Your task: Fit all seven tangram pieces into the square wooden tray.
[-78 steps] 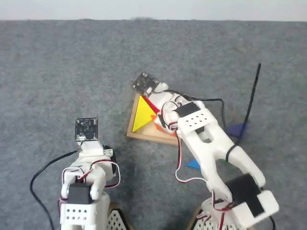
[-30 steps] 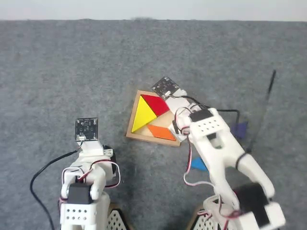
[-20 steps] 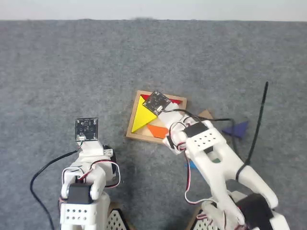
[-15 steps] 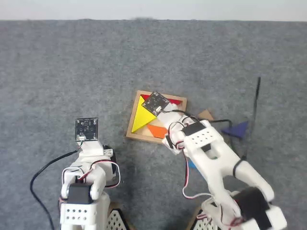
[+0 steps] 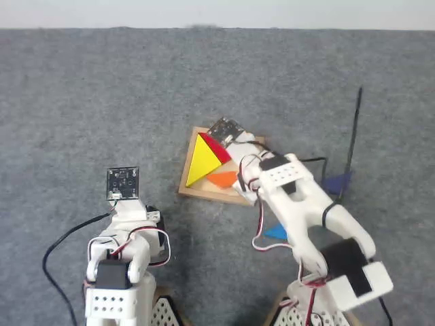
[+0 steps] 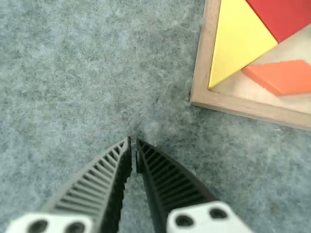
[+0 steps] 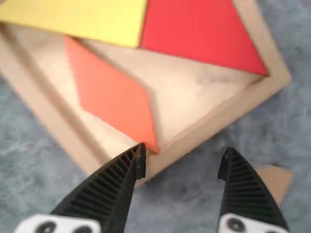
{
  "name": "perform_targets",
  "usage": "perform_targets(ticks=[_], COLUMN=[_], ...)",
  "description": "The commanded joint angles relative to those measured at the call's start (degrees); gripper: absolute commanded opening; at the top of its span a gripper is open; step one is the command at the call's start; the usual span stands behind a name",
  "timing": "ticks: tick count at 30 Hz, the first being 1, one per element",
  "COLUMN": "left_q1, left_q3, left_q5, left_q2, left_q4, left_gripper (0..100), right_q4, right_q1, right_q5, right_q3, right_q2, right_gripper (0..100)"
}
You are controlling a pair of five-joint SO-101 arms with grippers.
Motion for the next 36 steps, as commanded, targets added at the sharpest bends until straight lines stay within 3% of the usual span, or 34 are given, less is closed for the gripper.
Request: perform_targets(ticks=[1, 8, 16, 26, 36], left_q1=[-0.4, -0.4, -0.4, -0.4, -0.4], left_q3=[-0.7, -0.7, -0.7, -0.7, -0.7], left_q5=[-0.9, -0.9, -0.9, -0.9, -0.9], left_q2=[-1.1, -1.1, -1.1, -1.1, -1.1], left_q4=[0.3, 0.3, 0.3, 0.3, 0.3], left_gripper=[1, 1, 1, 1, 1], right_q4=[-0.5, -0.2, 0.0, -0.7, -5.5], right_q1=[1.2, 1.5, 4.6, 4.6, 2.9], right_q5=[1.1, 0.9, -1.1, -1.8, -3.7], right_q3=[-5.7, -14.6, -18.8, -16.3, -16.6], right_q2=[2.2, 10.9, 11.1, 5.8, 9.8], right_gripper=[24.5, 24.5, 24.5, 24.5, 24.5])
